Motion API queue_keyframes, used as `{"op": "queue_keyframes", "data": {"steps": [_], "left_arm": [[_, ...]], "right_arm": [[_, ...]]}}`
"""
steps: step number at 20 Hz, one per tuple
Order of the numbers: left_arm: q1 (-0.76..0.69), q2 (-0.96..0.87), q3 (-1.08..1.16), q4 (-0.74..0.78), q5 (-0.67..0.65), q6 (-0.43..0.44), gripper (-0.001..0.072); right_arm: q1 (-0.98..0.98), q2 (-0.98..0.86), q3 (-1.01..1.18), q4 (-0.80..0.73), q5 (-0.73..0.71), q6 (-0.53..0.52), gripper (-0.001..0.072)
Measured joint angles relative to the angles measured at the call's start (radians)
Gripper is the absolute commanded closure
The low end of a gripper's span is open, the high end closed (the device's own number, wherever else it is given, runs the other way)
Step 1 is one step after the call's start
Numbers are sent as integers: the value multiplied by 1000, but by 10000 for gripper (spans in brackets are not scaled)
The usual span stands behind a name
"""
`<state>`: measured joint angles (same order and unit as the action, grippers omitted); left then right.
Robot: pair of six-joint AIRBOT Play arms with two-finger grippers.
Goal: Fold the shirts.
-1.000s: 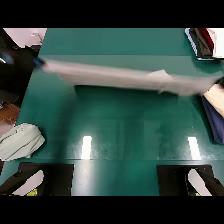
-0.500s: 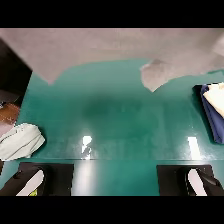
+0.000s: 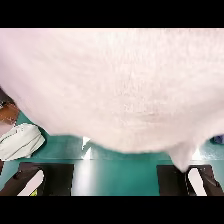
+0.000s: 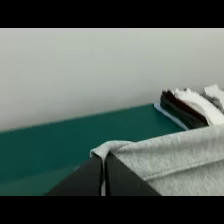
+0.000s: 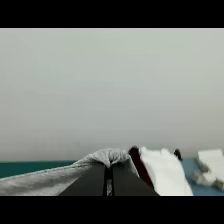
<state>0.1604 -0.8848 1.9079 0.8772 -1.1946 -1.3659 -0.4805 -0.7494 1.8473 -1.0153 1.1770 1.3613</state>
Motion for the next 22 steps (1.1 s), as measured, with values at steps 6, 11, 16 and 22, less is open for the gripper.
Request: {"op": "queue_keyframes", "data": {"steps": [6,11,16,22], "left_arm": [[-25,-190,-368,40,-144,-23,685],[-58,-450,-478,69,-120,-13,684],[-66,-615,-497,60,125,29,685],[-66,-663,-464,19,344,99,684]], "right_arm": [[145,-335,-68,-19,370,77,702],[307,-650,-207,-76,430,103,702],[360,-910,-185,-99,282,113,702],[372,-1028,-20,-105,90,106,702]]}}
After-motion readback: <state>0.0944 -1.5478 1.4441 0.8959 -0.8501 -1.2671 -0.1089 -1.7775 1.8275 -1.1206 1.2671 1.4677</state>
